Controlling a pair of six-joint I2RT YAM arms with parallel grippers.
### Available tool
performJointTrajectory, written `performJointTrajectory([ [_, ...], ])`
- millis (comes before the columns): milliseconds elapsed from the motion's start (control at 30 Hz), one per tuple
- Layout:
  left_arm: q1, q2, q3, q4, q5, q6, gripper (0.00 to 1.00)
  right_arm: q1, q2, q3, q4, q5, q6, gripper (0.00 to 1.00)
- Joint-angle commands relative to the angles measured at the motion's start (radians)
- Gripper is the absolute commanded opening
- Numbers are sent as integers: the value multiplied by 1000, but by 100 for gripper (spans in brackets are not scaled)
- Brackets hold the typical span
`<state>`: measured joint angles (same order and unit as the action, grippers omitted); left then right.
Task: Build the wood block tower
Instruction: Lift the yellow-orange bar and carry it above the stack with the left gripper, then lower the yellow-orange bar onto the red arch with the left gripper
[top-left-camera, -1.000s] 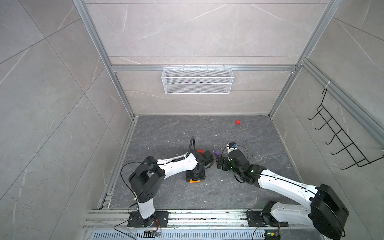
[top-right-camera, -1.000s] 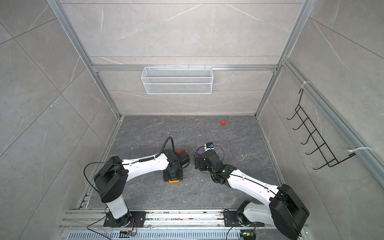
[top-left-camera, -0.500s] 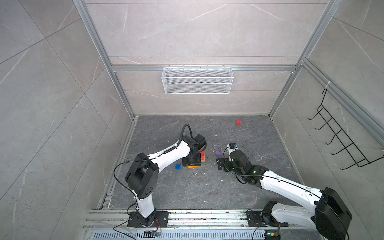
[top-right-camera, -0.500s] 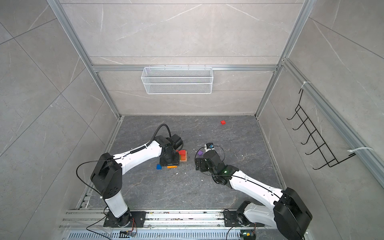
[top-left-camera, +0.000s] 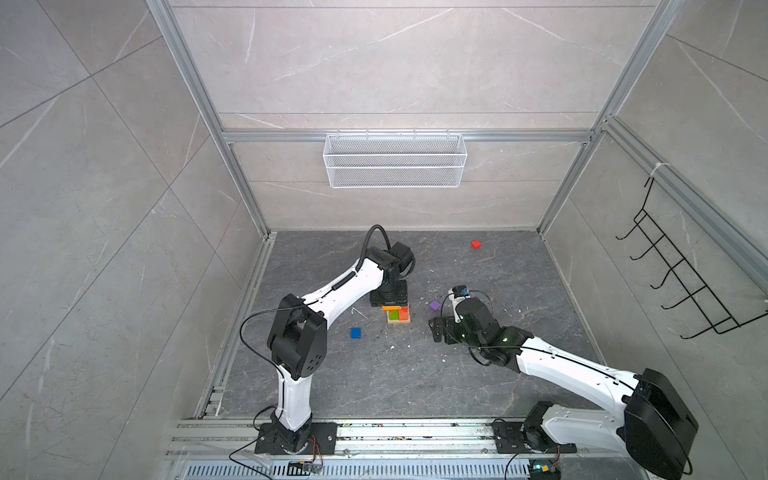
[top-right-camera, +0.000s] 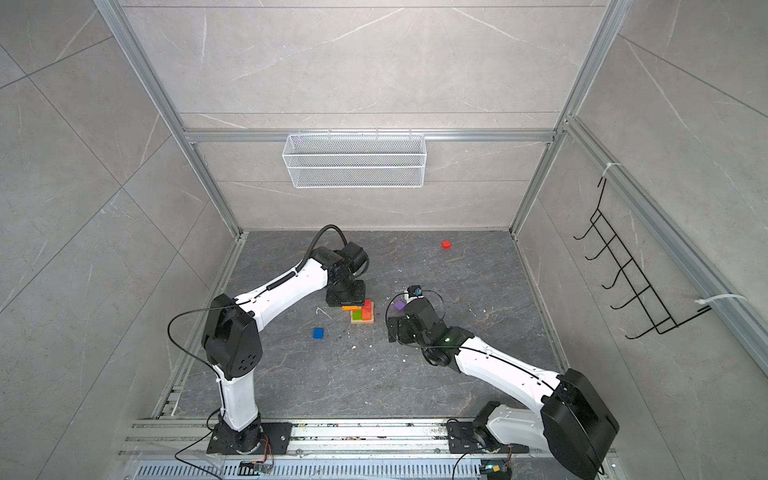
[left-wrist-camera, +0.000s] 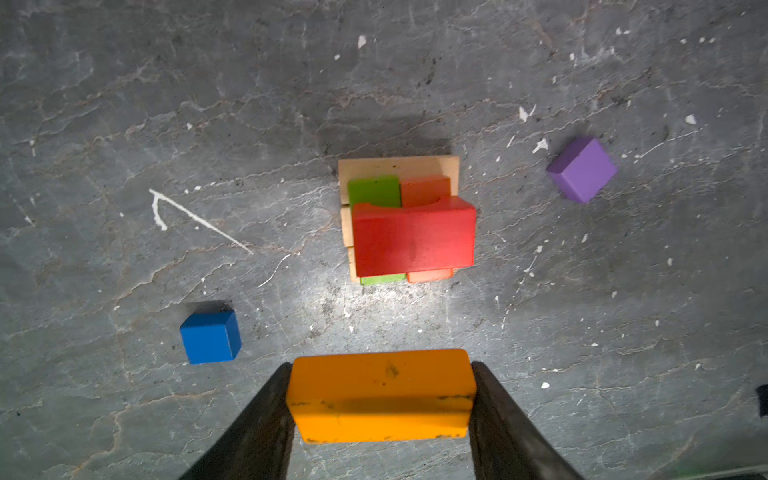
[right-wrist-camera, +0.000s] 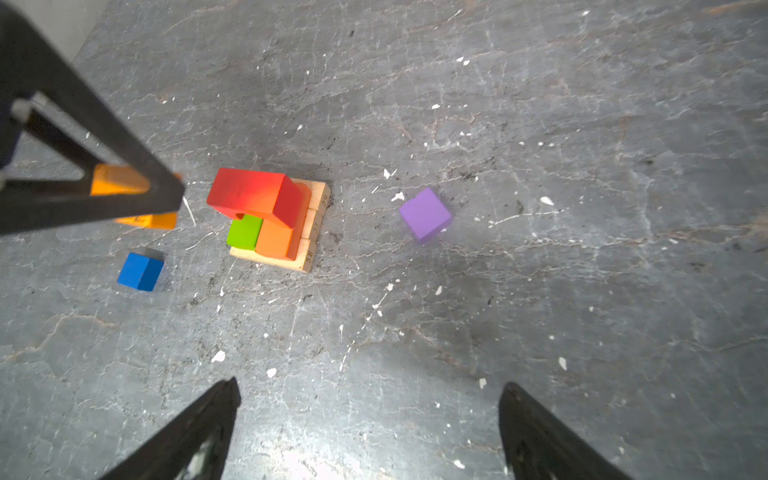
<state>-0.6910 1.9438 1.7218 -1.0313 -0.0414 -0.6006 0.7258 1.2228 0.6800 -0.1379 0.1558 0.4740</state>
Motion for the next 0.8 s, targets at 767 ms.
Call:
performJointTrajectory([
  [767,19,200,244,-121,20,57,55,8,-32,0,-14,-75,-66,97],
])
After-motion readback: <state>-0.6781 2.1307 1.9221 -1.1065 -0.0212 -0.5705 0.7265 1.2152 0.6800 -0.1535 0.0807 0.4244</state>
